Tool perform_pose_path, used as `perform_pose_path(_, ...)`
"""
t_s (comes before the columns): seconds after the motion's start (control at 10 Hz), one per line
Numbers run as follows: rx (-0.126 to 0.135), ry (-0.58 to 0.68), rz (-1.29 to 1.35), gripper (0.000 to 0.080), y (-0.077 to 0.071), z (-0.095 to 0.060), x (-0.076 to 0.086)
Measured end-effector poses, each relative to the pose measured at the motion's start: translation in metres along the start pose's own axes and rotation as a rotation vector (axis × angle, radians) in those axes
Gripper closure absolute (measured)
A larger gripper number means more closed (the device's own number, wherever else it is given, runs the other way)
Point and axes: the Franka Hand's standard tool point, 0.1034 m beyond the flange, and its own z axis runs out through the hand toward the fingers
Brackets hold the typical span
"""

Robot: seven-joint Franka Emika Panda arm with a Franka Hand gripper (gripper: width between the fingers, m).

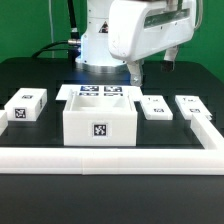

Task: Assemble cabinet

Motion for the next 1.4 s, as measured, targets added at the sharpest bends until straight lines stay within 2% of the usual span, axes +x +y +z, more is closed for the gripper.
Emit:
perform_pose_path(0.8, 0.000, 0.000, 0.000, 0.0001, 0.000, 0.000, 0.000)
perform_pose_path(0.9, -0.007, 0.008, -0.030, 0.0001, 0.000, 0.002, -0.001)
perform_pose_path(1.0, -0.021, 0.023, -0.099, 0.0001, -0.003, 0.011, -0.009)
perform_pose_path(1.1, -0.023, 0.024, -0.150, 0.0001, -0.007, 0.017, -0.019)
perform_pose_path(1.2, -0.019, 0.017, -0.226, 0.0001, -0.005, 0.019, -0.030)
perform_pose_path(1.4, -0.013, 0.011, -0.241, 0.0001, 0.001, 0.018, -0.039)
